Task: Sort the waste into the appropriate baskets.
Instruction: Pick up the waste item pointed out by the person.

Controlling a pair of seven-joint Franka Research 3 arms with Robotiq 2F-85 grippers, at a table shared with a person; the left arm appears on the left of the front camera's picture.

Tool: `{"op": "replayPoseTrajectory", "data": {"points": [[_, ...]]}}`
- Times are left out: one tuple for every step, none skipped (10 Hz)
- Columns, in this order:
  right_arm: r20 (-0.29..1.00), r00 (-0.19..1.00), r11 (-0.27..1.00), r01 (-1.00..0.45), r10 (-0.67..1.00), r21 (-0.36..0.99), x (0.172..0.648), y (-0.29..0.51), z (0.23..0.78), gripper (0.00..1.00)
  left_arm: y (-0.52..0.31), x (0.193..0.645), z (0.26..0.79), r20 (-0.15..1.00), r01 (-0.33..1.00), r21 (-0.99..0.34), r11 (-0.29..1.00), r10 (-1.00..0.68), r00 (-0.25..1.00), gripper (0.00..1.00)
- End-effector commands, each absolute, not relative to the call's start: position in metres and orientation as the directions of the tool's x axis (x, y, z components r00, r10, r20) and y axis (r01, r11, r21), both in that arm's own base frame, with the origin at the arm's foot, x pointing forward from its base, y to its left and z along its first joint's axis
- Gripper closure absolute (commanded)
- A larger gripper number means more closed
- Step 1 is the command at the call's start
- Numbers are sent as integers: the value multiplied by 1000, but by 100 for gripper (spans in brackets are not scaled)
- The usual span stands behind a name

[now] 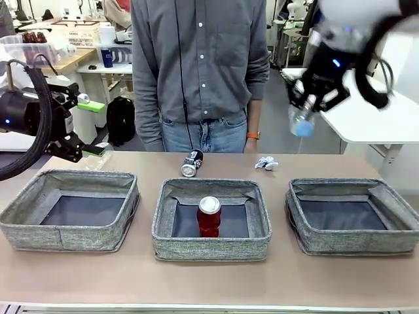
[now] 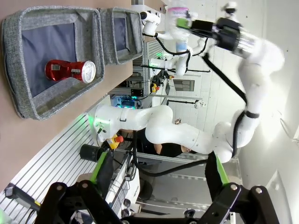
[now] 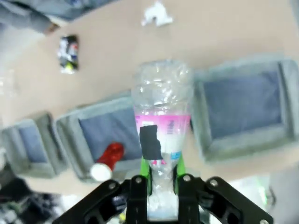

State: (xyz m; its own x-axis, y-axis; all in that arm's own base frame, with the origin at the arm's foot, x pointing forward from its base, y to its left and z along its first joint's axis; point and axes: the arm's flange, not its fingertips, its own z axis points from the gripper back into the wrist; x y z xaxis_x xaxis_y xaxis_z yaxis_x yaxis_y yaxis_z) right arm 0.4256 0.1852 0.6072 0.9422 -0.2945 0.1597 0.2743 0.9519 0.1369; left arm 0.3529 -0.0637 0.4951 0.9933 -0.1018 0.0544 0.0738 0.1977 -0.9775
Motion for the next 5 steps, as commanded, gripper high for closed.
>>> {"op": "replayPoseTrajectory", "data": {"points": [[104,937,942,337,-335,-2,444,264,674,78,-63,351,494,72,92,-976,197,-105,992,0],[111,947,952,305,-302,-15,436,296,685,78,-63,351,494,72,92,-976,197,-105,992,0],[126,960,967,254,-251,-3,421,332,697,78,-63,351,494,72,92,-976,197,-105,992,0],[191,963,982,189,-189,20,407,355,711,78,-63,351,494,72,92,-976,197,-105,992,0],[281,956,994,67,-87,81,394,369,726,78,-63,351,494,72,92,-976,197,-105,992,0]]}}
